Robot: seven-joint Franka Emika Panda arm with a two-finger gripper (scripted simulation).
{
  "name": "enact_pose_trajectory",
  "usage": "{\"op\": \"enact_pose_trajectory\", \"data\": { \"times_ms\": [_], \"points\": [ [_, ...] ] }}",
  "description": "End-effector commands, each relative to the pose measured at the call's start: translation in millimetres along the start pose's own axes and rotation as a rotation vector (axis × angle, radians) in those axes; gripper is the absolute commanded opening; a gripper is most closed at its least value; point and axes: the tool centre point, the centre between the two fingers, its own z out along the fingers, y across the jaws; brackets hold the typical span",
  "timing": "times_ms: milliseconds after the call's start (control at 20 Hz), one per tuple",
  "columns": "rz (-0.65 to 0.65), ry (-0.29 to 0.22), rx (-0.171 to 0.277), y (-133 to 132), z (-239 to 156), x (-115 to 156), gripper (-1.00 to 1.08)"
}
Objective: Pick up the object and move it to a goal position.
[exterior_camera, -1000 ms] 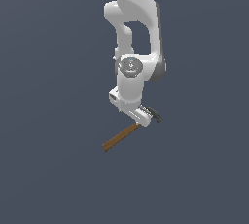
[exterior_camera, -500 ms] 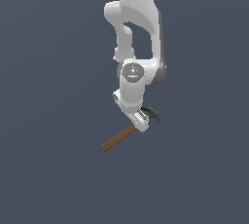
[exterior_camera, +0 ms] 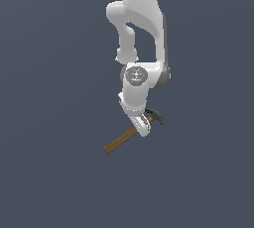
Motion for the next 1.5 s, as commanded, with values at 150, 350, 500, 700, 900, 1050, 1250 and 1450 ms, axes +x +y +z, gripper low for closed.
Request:
{"op": "enact_pose_trajectory", "data": {
  "times_ms": [150,350,500,700,900,1050,1250,1450],
  "points": [
    [0.007,0.000,0.000,0,1,0,1.00],
    [0.008,0.001,0.000,0,10,0,1.00],
    [0.010,0.001,0.000,1,24,0,1.00],
    [0.012,0.001,0.001,1,44,0,1.00],
    [0.012,0.001,0.001,0,51,0,1.00],
    [0.012,0.001,0.001,0,51,0,-1.00],
    [0.012,0.001,0.001,0,51,0,-1.00],
    [0.012,0.001,0.001,0,51,0,-1.00]
  ]
}}
